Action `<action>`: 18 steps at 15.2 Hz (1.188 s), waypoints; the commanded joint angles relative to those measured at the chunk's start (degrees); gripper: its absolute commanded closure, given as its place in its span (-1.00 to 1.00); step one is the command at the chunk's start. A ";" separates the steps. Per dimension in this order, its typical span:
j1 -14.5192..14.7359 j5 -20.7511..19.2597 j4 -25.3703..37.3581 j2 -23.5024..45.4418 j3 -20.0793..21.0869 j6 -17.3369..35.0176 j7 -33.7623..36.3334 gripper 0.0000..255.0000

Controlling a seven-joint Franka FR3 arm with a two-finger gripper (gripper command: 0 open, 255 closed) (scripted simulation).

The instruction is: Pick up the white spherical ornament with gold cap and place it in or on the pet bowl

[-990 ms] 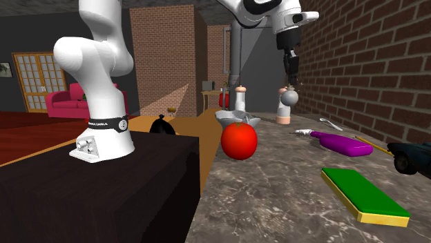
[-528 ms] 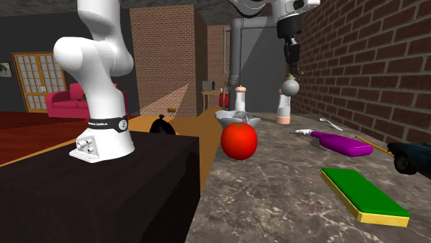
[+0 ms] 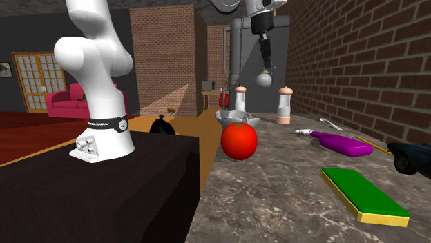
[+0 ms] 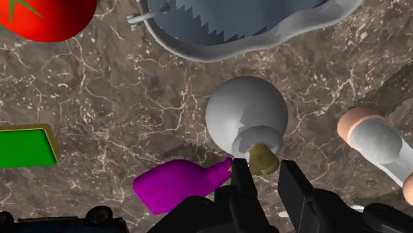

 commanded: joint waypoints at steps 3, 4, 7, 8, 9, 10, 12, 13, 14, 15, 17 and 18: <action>1.41 2.17 -7.15 -8.43 0.94 -0.99 1.21 1.00; 1.86 2.71 -8.71 -10.49 1.19 -1.43 1.59 1.00; 3.79 4.73 -13.94 -18.21 2.18 -3.65 3.25 1.00; 3.86 4.73 -14.57 -18.02 2.22 -2.84 3.28 1.00; 3.88 4.75 -15.18 -17.82 2.30 -2.03 3.29 1.00; 3.90 4.77 -15.78 -17.60 2.38 -1.22 3.30 1.00; 3.91 4.80 -16.95 -17.13 2.56 0.42 3.32 1.00; 3.92 4.80 -17.52 -16.87 2.65 1.24 3.34 1.00; 3.92 4.81 -18.08 -16.60 2.74 2.07 3.36 1.00; 3.92 4.81 -18.62 -16.31 2.83 2.91 3.38 1.00; 3.92 4.80 -19.68 -15.68 3.03 4.58 3.44 1.00; 3.91 4.79 -20.20 -15.34 3.13 5.43 3.47 1.00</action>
